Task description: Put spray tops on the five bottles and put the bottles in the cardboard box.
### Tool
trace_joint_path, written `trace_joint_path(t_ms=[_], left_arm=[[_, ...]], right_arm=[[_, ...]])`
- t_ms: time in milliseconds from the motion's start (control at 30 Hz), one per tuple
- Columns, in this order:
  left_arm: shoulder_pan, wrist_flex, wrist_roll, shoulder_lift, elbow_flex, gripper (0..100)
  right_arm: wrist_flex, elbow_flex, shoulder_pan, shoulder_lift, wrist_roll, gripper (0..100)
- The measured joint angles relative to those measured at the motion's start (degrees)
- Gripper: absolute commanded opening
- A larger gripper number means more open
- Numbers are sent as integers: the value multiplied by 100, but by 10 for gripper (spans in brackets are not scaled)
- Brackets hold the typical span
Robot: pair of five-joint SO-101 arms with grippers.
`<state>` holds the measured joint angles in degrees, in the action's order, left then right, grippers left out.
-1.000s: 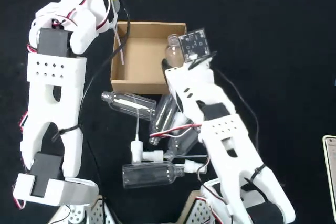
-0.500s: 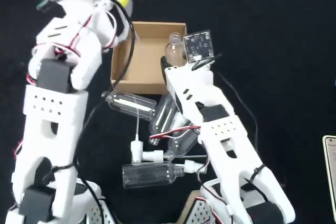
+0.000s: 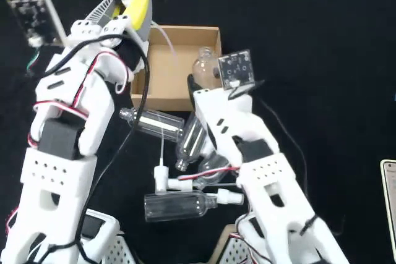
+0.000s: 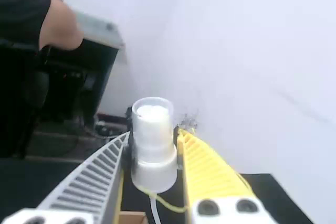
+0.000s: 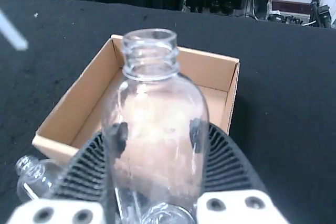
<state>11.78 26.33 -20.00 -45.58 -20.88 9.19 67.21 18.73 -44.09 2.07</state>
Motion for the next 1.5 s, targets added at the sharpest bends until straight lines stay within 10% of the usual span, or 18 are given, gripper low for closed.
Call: trace_joint_path(t_ms=[1500], left_arm=[[334, -897, 0, -70, -651, 61]], right_arm=[[0, 202, 343, -281, -308, 71]])
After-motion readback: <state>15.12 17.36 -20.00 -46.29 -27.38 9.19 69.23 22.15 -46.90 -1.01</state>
